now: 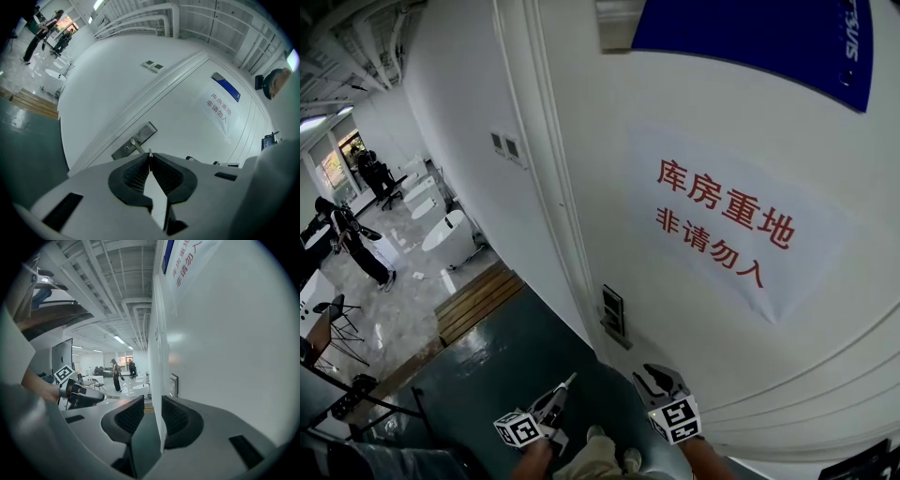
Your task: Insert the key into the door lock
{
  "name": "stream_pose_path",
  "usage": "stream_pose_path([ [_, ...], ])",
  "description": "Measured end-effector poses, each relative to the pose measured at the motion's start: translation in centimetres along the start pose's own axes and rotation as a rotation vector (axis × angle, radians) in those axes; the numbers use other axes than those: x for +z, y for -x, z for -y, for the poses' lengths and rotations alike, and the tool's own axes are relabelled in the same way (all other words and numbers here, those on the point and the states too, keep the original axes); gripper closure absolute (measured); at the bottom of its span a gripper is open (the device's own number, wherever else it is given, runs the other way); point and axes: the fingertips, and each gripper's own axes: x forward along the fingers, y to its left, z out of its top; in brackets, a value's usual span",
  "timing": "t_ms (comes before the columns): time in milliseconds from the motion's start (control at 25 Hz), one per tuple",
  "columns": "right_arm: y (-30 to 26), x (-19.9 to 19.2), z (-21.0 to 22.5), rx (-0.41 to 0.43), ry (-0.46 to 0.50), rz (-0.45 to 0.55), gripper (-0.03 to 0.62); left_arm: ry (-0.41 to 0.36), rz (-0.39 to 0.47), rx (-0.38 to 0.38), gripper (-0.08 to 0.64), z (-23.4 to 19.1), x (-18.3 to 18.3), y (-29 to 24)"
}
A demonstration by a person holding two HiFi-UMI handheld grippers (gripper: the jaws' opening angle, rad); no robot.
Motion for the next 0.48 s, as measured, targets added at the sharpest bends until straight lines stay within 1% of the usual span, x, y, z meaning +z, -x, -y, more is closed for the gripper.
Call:
stream_pose_path([
  [160,-1.2,0.0,0.3,-0.015,-0.002,-0.014,0.483,0.014,-0.020,-0.016,0.526,-1.3,0.6,-1.3],
  [480,-4.3,0.9,1.2,-0.052,0.016,-0.034,0.483,0.044,-0.064,-0.068,0.526,-3.4,3.3,-4.7],
])
